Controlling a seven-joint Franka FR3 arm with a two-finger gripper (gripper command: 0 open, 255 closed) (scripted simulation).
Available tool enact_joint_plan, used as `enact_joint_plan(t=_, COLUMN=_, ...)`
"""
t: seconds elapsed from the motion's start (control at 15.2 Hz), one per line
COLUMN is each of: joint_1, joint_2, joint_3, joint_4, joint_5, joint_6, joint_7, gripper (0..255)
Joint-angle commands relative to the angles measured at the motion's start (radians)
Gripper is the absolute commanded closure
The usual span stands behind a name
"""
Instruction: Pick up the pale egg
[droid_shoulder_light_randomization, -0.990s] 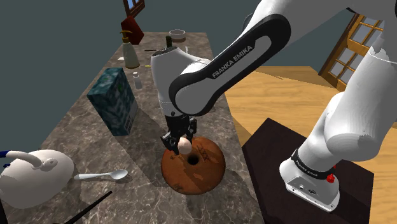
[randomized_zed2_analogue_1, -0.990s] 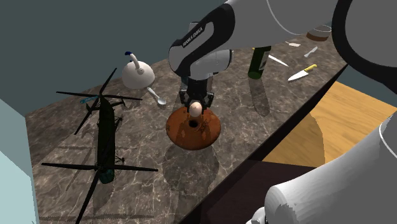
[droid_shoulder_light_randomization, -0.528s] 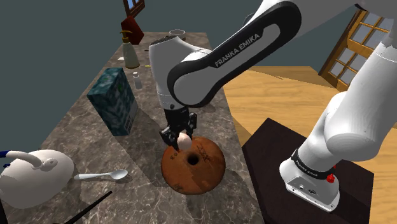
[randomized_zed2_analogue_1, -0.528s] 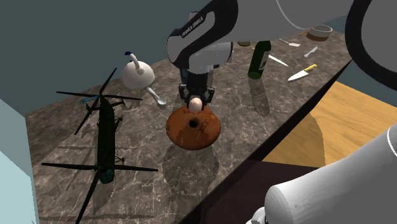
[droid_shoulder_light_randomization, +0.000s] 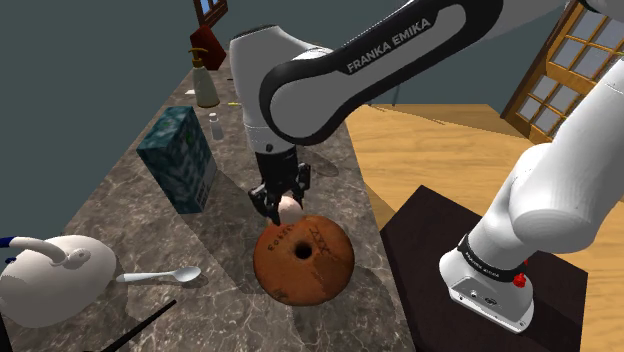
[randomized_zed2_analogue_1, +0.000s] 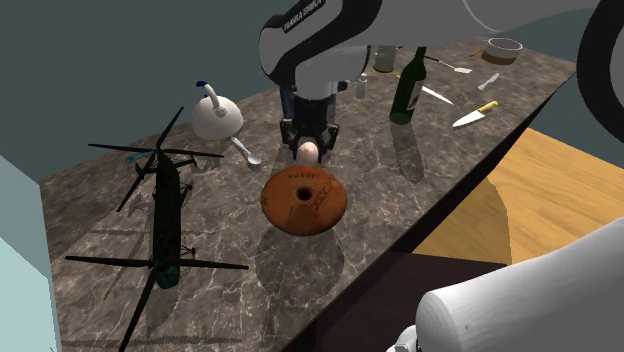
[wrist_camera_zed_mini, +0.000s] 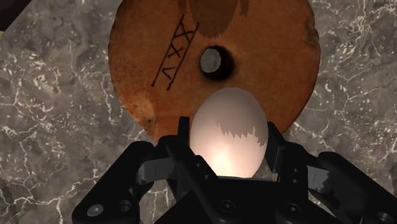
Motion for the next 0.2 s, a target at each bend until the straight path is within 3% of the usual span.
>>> enact_joint_plan(t=0.0, joint_1=0.000, joint_2=-0.011, joint_3=-0.001, joint_4=0.019, joint_5=0.003, joint_6=-0.030, joint_7=0.002, gripper=255)
enact_joint_plan(t=0.13, joint_1=0.000, joint_2=-0.012, joint_3=-0.001, joint_4=0.020, joint_5=0.003, joint_6=-0.032, joint_7=0.002, gripper=255)
